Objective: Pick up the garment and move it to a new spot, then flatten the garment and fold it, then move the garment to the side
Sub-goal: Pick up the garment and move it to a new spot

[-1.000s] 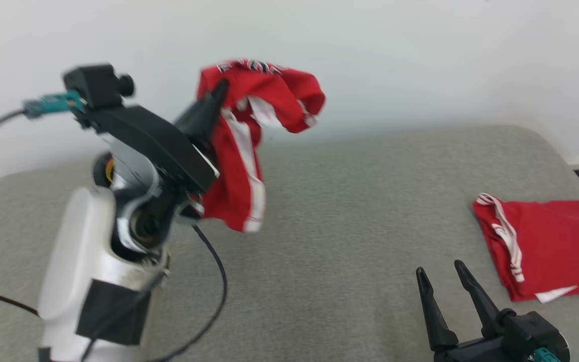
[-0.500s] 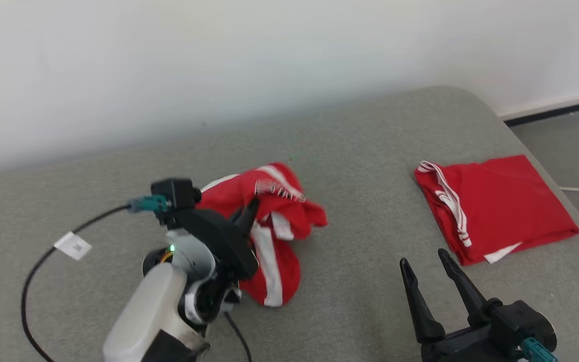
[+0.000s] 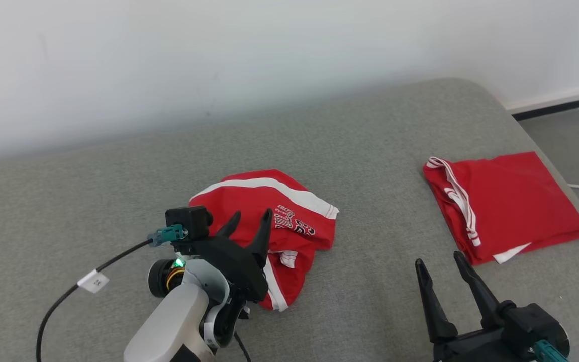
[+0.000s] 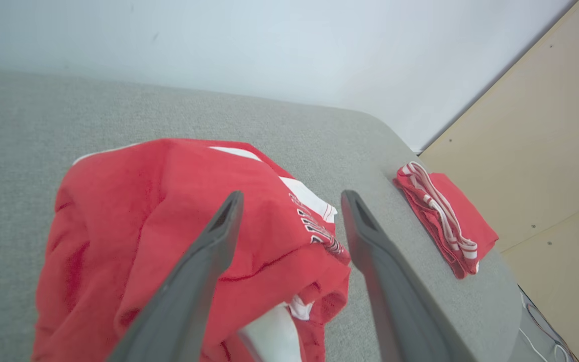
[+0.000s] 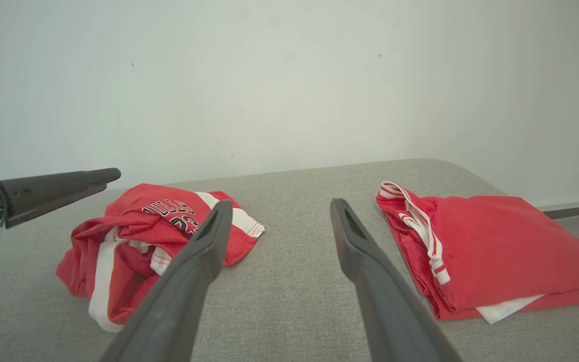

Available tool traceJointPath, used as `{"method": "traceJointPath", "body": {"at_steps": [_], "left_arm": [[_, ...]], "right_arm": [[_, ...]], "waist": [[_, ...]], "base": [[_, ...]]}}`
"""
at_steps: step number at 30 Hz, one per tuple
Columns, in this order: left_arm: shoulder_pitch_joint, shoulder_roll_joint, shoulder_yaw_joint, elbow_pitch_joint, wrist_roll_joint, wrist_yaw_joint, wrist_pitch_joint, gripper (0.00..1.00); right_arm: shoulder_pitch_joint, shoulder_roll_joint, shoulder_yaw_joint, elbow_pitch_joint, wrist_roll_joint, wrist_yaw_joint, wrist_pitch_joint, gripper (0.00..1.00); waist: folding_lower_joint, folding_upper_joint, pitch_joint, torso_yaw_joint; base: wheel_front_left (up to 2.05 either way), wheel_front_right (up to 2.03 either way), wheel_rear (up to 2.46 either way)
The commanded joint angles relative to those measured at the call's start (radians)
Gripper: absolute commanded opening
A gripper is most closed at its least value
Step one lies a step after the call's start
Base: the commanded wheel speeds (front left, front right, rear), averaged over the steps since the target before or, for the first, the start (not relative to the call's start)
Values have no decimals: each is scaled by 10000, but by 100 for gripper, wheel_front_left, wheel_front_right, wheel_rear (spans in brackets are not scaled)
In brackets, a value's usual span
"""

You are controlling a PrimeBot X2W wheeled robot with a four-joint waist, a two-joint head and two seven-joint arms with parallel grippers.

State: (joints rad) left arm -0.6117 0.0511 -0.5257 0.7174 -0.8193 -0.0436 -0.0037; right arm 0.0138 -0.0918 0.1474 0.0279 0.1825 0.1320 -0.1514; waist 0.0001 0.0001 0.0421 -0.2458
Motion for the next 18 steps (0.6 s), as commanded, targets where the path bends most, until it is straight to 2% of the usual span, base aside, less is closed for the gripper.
{"method": "traceJointPath", "body": {"at_steps": [1,6,8,13,18], "left_arm": [[-30,-9,-38,-101,27,-27,-255,100],[444,268,-160,-578,764,-6,-1969,100],[916,337,68,-904,784,117,-2373,100],[2904,669,1247,-2908,1697,482,-2609,100],[4821,702,2561,-4594,2900,440,-2611,100]], "right_arm": [[92,-20,-57,-16,-43,-22,-43,100],[268,-42,-440,-61,-91,-22,-57,100],[349,-27,-589,-46,-121,-22,-90,100],[599,97,-1079,131,-179,-22,-221,100],[682,139,-1150,475,-154,-22,-306,100]], "waist": [[-1,-1,-241,315],[-1,-1,-520,742],[-1,-1,-669,884],[-1,-1,-949,1428],[-1,-1,-1006,1713]], "base": [[0,0,0],[0,0,0],[0,0,0],[0,0,0],[0,0,0]]}}
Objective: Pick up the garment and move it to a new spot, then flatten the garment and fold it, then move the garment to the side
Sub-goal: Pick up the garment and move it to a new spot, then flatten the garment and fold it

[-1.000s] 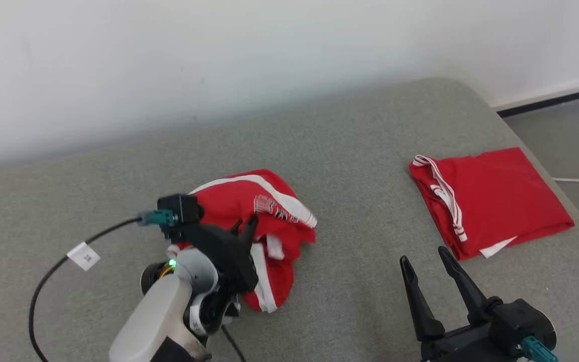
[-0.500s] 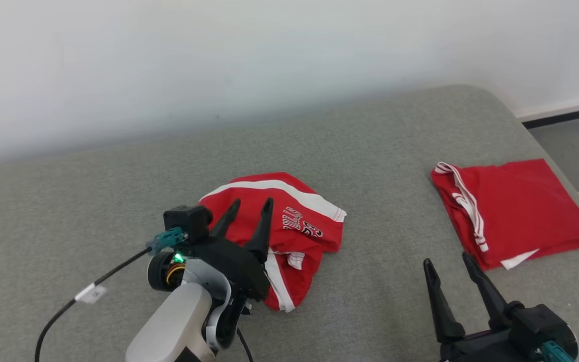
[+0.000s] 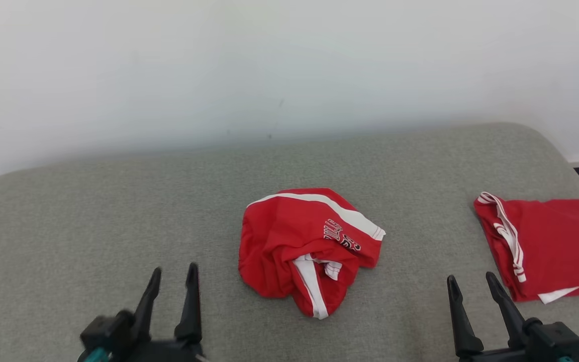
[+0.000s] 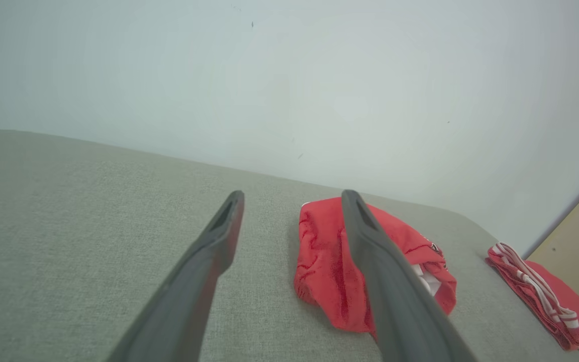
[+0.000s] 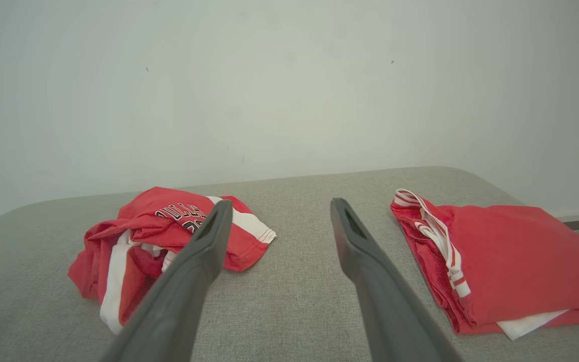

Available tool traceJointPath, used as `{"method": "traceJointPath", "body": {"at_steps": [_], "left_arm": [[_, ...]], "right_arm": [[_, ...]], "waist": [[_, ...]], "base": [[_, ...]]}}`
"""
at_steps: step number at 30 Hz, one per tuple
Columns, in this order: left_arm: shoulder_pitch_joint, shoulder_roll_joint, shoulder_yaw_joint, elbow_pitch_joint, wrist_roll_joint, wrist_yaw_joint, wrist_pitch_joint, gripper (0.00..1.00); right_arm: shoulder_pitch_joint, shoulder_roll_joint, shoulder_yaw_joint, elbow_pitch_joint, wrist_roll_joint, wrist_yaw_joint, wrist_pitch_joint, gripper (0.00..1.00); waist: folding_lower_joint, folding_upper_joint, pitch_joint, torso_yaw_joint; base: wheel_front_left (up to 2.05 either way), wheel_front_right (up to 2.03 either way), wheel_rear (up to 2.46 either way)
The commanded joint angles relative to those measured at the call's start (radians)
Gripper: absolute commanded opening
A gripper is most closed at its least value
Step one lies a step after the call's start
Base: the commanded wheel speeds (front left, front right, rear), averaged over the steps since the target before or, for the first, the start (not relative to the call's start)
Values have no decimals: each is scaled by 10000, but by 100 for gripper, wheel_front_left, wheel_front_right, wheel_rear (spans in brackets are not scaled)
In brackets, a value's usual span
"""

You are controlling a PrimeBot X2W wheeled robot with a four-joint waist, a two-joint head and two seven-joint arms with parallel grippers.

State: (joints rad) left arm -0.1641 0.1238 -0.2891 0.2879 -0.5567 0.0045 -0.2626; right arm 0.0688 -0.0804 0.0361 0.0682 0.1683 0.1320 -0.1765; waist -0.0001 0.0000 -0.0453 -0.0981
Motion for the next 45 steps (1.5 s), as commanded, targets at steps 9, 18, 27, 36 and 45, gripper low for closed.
{"method": "traceJointPath", "body": {"at_steps": [9,18,27,36,45], "left_arm": [[2879,-367,1748,-1266,1833,-555,-24,100],[3461,-524,2361,-849,2392,-901,-25,100],[3346,-673,2642,-767,2591,-1092,-25,100],[3190,-725,2734,-658,2687,-1220,-25,100],[2657,-740,1882,-72,2324,-1313,-14,100]], "right_arm": [[402,74,-60,834,33,-22,-89,100],[538,87,-102,1461,17,-22,-94,100],[393,115,-124,1593,75,-22,-214,100],[309,167,-24,1512,80,-22,-242,100],[163,185,88,1466,144,-23,-230,100]], "waist": [[1,0,-341,586],[1,0,-446,648],[1,0,-329,631],[1,0,-240,579],[1,0,-104,334]], "base": [[0,0,0],[0,0,0],[0,0,0],[0,0,0],[0,0,0]]}}
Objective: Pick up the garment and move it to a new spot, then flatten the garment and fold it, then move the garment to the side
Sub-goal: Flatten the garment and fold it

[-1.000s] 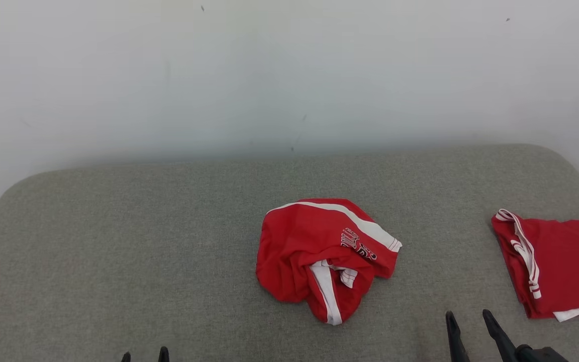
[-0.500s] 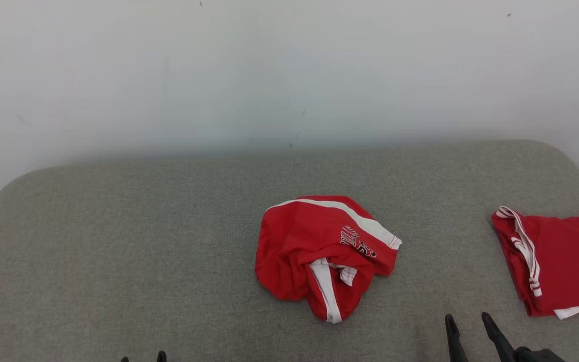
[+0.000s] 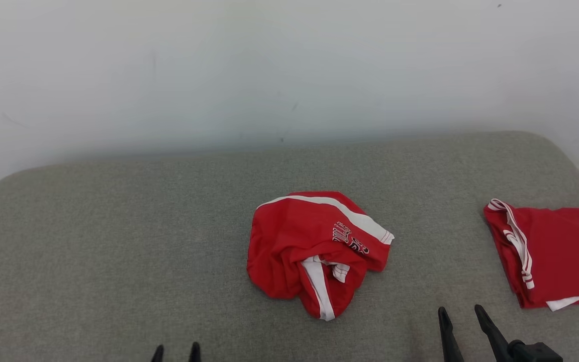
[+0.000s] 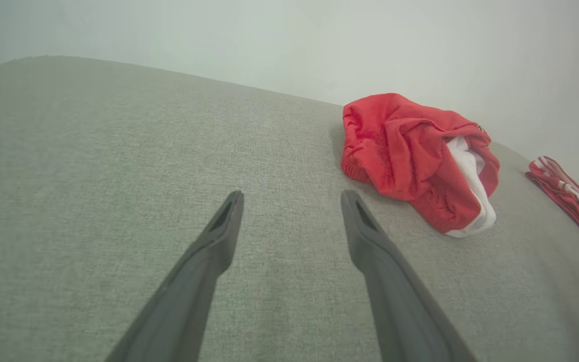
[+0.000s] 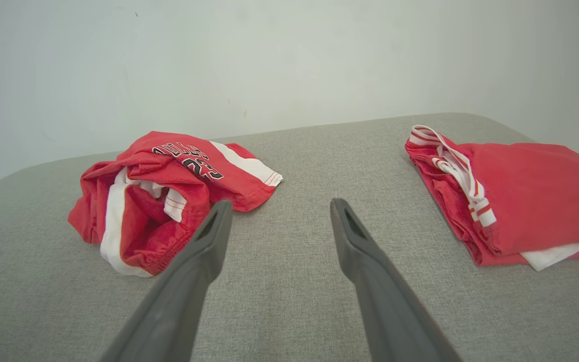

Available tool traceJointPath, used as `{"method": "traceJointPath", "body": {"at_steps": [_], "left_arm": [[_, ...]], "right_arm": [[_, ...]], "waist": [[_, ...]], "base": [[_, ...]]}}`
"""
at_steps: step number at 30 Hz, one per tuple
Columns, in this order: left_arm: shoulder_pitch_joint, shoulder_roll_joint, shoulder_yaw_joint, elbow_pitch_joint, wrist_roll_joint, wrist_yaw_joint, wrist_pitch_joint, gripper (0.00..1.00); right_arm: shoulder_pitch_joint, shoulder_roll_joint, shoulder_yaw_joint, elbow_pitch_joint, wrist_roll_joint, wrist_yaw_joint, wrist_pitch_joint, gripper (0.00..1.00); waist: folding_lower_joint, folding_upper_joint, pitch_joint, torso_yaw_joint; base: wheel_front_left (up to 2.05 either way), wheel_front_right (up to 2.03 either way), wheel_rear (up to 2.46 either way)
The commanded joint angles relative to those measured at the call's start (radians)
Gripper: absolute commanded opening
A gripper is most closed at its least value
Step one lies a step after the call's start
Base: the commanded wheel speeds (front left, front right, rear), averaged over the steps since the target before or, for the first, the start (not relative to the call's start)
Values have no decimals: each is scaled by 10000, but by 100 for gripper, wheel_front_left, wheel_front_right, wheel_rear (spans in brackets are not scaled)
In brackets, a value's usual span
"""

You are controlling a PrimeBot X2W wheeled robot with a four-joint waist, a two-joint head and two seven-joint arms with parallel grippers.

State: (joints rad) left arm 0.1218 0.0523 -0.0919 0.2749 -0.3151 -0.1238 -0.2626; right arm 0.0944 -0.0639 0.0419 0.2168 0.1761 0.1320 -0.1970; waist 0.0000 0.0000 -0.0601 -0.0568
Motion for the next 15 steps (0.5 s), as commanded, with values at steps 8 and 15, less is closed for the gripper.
{"method": "traceJointPath", "body": {"at_steps": [8,15], "left_arm": [[-1920,-16,-2317,1406,-1211,-55,847,100],[-3130,-10,-3728,2585,-1884,45,1202,100]], "right_arm": [[-284,17,227,-83,46,-23,53,100],[-395,-65,317,-149,34,-23,107,100]], "waist": [[0,0,346,-805],[0,0,673,-1730]], "base": [[0,0,0],[0,0,0]]}}
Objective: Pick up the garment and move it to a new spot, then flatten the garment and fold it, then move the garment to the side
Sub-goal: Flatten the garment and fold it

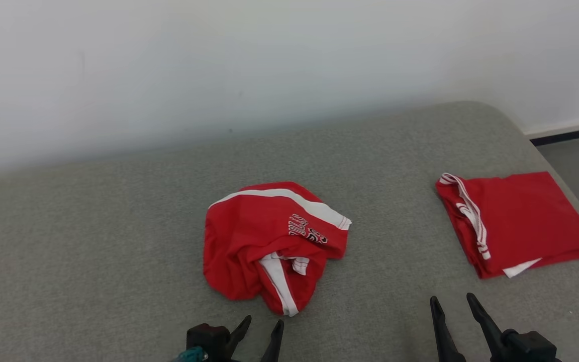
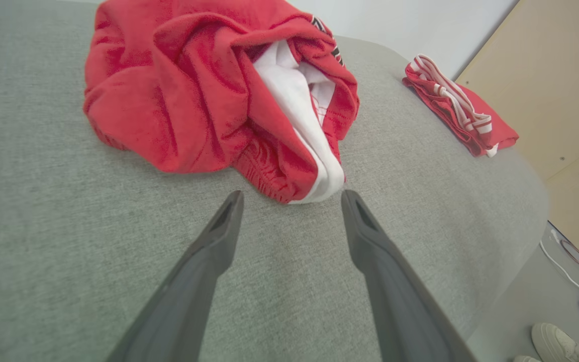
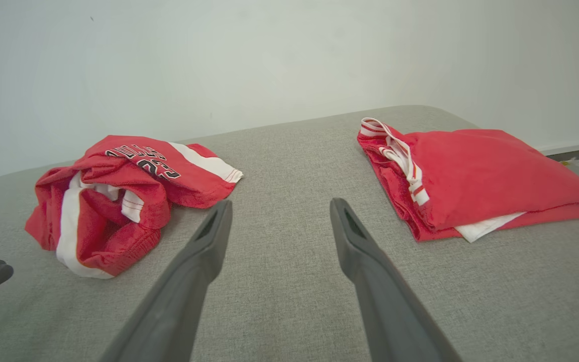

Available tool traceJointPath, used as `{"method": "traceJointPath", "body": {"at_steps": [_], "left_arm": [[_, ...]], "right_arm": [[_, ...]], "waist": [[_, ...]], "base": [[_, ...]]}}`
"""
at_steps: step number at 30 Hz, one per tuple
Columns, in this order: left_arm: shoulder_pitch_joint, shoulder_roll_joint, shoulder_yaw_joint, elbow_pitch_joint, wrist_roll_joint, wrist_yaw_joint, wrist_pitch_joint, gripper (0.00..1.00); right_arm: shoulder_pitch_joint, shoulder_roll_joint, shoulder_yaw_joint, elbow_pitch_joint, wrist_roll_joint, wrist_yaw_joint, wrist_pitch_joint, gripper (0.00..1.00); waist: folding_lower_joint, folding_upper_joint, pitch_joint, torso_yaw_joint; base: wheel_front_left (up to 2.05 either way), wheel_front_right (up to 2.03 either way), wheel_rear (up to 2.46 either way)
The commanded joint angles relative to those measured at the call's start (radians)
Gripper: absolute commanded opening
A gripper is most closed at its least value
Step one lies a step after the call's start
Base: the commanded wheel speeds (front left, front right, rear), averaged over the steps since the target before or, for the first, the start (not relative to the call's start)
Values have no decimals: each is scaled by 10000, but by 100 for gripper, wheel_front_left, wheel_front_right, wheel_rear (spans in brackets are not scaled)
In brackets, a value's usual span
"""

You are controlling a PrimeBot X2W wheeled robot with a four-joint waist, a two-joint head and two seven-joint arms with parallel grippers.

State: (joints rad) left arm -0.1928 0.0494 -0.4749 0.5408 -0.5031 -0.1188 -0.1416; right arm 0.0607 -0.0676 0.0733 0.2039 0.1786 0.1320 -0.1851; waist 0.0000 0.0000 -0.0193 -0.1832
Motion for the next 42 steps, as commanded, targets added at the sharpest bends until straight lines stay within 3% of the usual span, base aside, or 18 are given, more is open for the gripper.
{"method": "traceJointPath", "body": {"at_steps": [1,6,9,12,20,26,27,28,32,36,42], "left_arm": [[-174,18,-74,126,-101,66,29,100],[-894,14,-259,1080,-856,1040,-168,100],[-1173,26,19,1533,-1330,1843,-440,100],[-1347,17,285,1852,-1663,2313,-714,100],[-1704,112,897,2634,-1973,2772,-1029,100],[-2045,91,1168,2612,-2036,2481,-1197,100],[-2091,88,1175,2634,-2050,2381,-1210,68],[-2157,85,1188,2649,-2052,2338,-1220,0],[-2423,104,1327,2567,-2021,2103,-1240,0],[-2877,179,1738,1613,-1453,2021,-1249,0],[-3788,86,1513,657,-768,1636,-1233,0]], "right_arm": [[-63,-52,-20,-37,3,-23,1,100],[-75,-90,-108,-157,-22,-23,39,100],[-86,-77,-132,-212,-21,-23,34,100],[-90,-67,-172,-225,-2,-23,-4,100],[-176,4,-99,-227,-34,-23,25,100],[-253,18,2,-173,3,-23,-13,100],[-256,4,8,-166,8,-23,-19,100],[-262,-8,7,-156,13,-23,-24,100],[-252,-50,-17,-147,12,-23,-15,100],[-200,-78,-42,-176,-18,-23,17,100],[-92,-86,4,-207,-60,-23,79,100]], "waist": [[0,0,316,-603],[0,0,591,-1268],[0,0,736,-1522],[0,0,828,-1631],[0,0,918,-1708],[0,0,950,-1720],[0,0,946,-1719],[0,0,940,-1716],[0,0,884,-1670],[0,0,775,-1541],[0,0,575,-1408]], "base": [[0,0,0],[0,0,0],[0,0,0],[0,0,0],[0,0,0],[0,0,0],[0,0,0],[0,0,0],[0,0,0],[0,0,0],[0,0,0]]}}
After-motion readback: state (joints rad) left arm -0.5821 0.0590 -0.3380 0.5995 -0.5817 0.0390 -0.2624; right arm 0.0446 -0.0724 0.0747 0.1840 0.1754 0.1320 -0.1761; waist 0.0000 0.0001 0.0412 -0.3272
